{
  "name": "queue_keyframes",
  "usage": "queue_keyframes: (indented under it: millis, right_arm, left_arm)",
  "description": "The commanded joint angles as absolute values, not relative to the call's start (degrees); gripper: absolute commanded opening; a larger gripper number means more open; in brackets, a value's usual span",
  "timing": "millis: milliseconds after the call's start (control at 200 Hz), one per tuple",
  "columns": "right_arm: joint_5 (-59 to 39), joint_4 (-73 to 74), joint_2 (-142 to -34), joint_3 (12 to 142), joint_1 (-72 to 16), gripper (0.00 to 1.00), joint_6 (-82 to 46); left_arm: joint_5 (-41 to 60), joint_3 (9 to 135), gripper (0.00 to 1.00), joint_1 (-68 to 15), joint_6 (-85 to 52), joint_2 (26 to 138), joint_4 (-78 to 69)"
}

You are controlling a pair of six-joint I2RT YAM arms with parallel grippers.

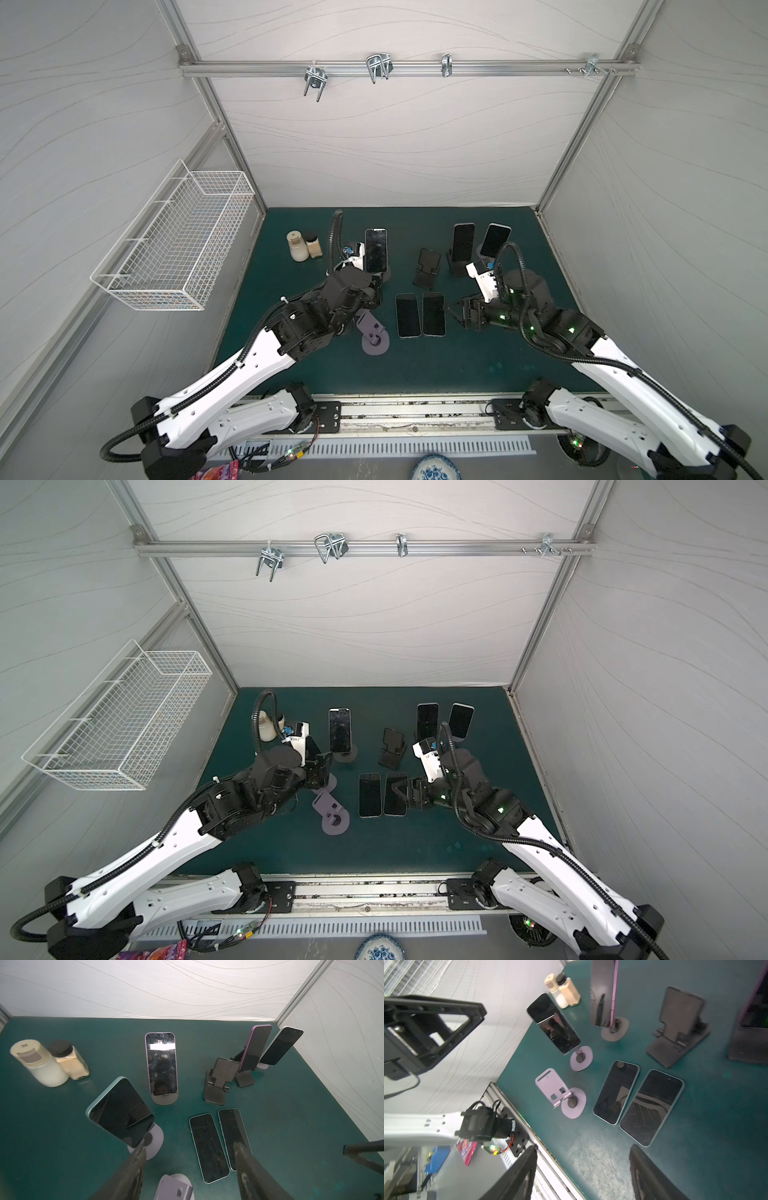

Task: Remove the phone from the phone stand
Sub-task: 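Raise the left gripper and draw it back while the right arm lifts, then move the right gripper over the teal phone on the lavender stand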

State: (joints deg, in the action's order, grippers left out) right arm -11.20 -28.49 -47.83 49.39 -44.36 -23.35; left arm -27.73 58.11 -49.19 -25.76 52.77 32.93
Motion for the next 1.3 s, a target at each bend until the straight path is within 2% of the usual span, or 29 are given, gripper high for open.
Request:
queue_keyframes:
  millis: [0,215,610,930,1295]
  right_arm:
    - [-8.5,-22.1,-49.2,49.1,-48.0,0.71,-18.5]
    - [-5.6,-14.6,-55.2,49.7,-52.5,0.71,-15.2]
    - [-10.8,-6.6,-68.2,55.8,-53.0,0.71,-12.4]
    - [-10.1,0.7,-76.4,58.0,-54.6,0.71,-12.1]
    - [-8.1,8.0,-86.1,61.2,-57.4,0.73,-8.1]
  left_arm:
    - [-29.4,56.2,0.68,-49.5,-24.7,50.5,33.2]
    - [-31.8,54.1,0.68,-49.5,-26.0,46.9,36.2]
    - [-40.8,48.8,0.72,-49.4,-27.7,36.1,41.2]
    - [-43.8,45.4,0.77,-49.1,-18.5,28.3,42.0]
    - [-39.5,37.6,0.79,-49.0,-8.2,18.0,35.9]
